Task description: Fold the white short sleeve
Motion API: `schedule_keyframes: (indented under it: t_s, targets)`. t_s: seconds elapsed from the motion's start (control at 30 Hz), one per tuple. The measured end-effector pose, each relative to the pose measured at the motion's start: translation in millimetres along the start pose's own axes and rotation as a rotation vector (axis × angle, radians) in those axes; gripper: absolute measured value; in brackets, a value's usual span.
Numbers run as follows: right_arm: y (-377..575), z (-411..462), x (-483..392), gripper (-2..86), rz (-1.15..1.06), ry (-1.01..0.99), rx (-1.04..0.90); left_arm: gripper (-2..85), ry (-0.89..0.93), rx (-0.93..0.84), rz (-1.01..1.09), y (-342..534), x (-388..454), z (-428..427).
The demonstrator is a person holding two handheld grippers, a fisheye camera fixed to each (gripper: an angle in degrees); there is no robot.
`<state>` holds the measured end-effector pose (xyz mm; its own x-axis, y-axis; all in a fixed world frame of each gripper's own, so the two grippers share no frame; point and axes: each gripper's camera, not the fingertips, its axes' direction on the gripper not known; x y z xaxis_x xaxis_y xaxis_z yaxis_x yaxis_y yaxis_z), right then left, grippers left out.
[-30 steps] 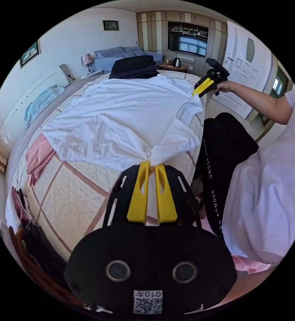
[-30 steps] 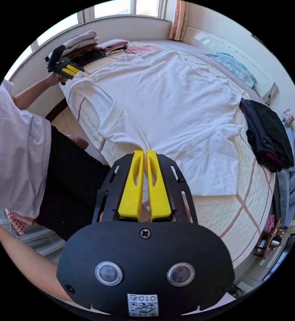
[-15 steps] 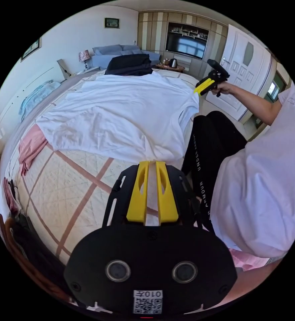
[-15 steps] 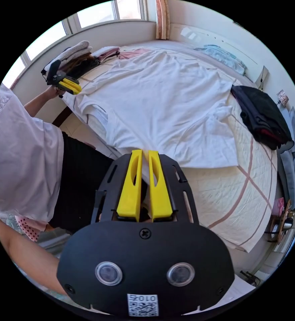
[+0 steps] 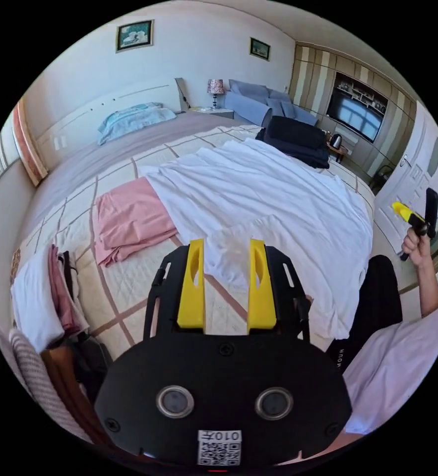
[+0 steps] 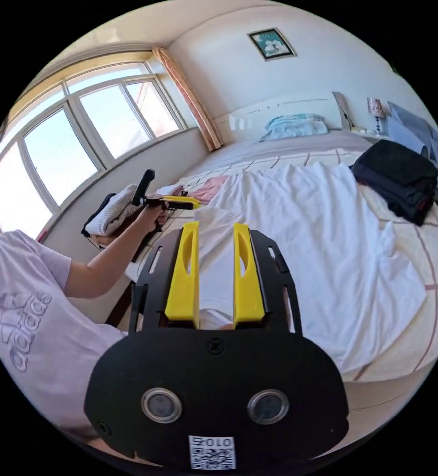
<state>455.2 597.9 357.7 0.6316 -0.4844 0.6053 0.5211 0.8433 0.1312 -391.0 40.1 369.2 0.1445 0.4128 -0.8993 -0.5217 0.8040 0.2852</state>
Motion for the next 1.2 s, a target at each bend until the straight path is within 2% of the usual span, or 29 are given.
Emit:
schedule_keyframes:
  t_s: [0.1,0.2,0.37,0.5,0.63,0.7,0.83,0.93,1.0,1.1,1.2]
  targets:
    - [-15,69,-7,12.3,0.063,-0.002,-0.130,10.0,0.078,-0.097,0.037,-26,-16,32]
    - [-29,118,-15,12.6,0.073,0.016,-0.197,8.2,0.063,-0.184,0.131,-39,-13,50]
    - [-37,184,-9,11.3,0.104,0.160,-0.335,3.2,0.117,-0.184,0.262,-40,-12,46]
    - [-30,183,-9,4.6,0.125,0.181,-0.303,0.8,0.106,-0.174,0.395,-37,-10,27]
    - [-29,165,-41,3.6,0.038,0.004,-0.214,0.2,0.014,-0.224,0.467,-31,-7,-2]
    - [-25,165,-68,3.4,-0.060,-0.043,-0.206,0.2,-0.030,-0.258,0.417,-23,-13,-12]
    - [-1,202,-124,3.4,-0.282,-0.094,-0.329,0.5,0.042,-0.266,0.110,7,-39,-23]
    - [31,236,-145,3.4,-0.363,-0.044,-0.460,0.7,0.043,-0.287,-0.021,35,-40,-23]
    - [49,241,-152,3.5,-0.393,0.004,-0.463,0.8,0.026,-0.312,-0.041,50,-29,-22]
    - [65,231,-172,3.8,-0.523,0.079,-0.402,1.2,-0.148,-0.368,-0.059,70,-5,-23]
    - [73,224,-186,4.5,-0.593,0.034,-0.390,1.8,-0.382,-0.385,-0.067,85,23,-33]
